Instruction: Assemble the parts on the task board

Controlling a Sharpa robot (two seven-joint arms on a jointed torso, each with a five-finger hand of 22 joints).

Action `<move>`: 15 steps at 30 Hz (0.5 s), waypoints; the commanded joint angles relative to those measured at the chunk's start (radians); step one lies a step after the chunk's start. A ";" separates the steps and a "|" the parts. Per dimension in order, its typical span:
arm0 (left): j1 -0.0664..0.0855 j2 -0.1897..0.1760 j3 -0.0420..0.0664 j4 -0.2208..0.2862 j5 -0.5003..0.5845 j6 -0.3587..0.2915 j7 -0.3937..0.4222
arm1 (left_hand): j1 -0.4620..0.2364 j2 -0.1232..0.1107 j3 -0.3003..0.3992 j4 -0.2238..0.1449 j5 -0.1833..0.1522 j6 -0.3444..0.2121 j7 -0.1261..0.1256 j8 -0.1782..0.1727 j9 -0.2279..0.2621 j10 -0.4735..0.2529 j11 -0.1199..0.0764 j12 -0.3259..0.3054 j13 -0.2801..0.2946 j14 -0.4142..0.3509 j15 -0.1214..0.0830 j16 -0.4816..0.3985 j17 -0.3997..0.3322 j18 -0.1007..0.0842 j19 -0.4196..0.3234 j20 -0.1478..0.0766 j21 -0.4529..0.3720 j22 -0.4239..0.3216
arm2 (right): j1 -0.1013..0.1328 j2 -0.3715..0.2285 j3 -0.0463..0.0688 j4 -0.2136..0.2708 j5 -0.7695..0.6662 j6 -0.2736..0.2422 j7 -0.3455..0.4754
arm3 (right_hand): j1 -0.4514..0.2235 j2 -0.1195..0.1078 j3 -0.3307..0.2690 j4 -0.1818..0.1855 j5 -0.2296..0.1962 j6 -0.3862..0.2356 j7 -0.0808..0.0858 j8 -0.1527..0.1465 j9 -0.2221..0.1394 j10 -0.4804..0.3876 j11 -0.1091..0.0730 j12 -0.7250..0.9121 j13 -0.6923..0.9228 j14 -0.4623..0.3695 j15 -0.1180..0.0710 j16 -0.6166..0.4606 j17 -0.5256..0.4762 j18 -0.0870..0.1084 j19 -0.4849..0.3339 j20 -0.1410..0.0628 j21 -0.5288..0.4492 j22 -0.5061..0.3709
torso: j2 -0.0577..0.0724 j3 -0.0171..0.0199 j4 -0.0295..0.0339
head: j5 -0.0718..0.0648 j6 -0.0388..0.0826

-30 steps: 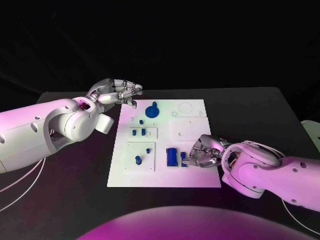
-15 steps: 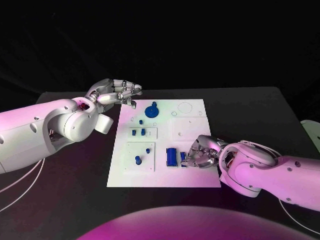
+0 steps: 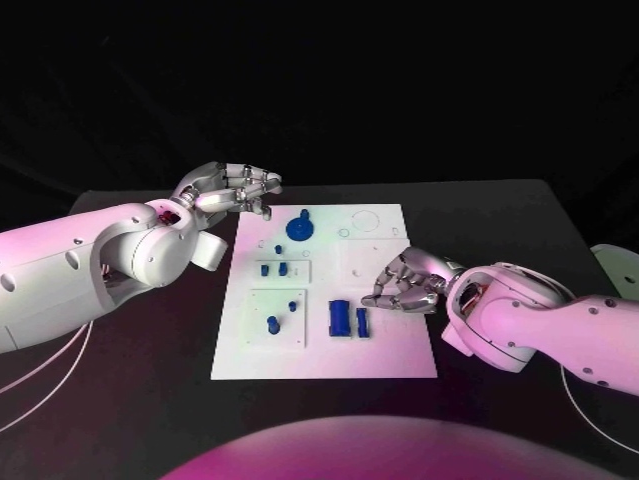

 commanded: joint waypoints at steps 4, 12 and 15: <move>-0.018 0.033 0.000 -0.045 0.071 -0.112 0.090 | -0.016 -0.007 0.005 0.019 -0.053 0.040 -0.024 0.019 0.001 0.079 -0.024 0.021 -0.005 0.012 -0.020 0.003 -0.008 0.012 -0.005 -0.016 -0.018 -0.009 | 0.038 0.038 0.002 -0.144 0.400 -0.087 0.480 | 0.086 0.022 -0.011 -0.019 0.048 -0.069 0.029 -0.034 -0.013 -0.091 0.025 -0.160 -0.022 0.054 0.026 -0.044 0.083 0.036 -0.073 0.023 -0.205 0.061 | -0.036 -0.0175 -0.0083 | -0.008 0.055; -0.040 0.111 0.001 -0.192 0.176 -0.108 0.179 | -0.024 -0.006 0.013 0.082 -0.141 0.076 -0.028 -0.001 -0.019 0.180 -0.026 -0.080 -0.069 -0.034 -0.007 -0.266 -0.121 0.008 -0.104 -0.002 -0.172 -0.122 | 0.060 0.159 0.010 -0.451 0.645 -0.061 0.703 | 0.199 0.040 0.059 -0.037 0.029 -0.090 0.059 -0.056 -0.049 -0.382 0.060 -0.632 -0.395 -0.125 0.061 -0.251 -0.216 0.082 -0.267 0.065 -0.599 -0.083 | -0.072 -0.0215 -0.0223 | -0.001 0.132; -0.045 0.144 0.001 -0.254 0.205 -0.098 0.206 | -0.046 0.005 -0.020 0.084 -0.169 0.059 -0.014 -0.020 -0.028 0.168 0.000 -0.142 -0.091 -0.099 0.028 -0.439 -0.171 0.002 -0.195 0.030 -0.259 -0.208 | 0.062 0.209 0.013 -0.559 0.758 -0.046 0.753 | 0.227 0.022 0.120 -0.043 0.026 -0.090 0.076 -0.067 -0.078 -0.384 0.068 -0.766 -0.548 -0.248 0.071 -0.450 -0.412 0.077 -0.303 0.084 -0.674 -0.156 | -0.079 -0.0192 -0.0243 | 0.002 0.154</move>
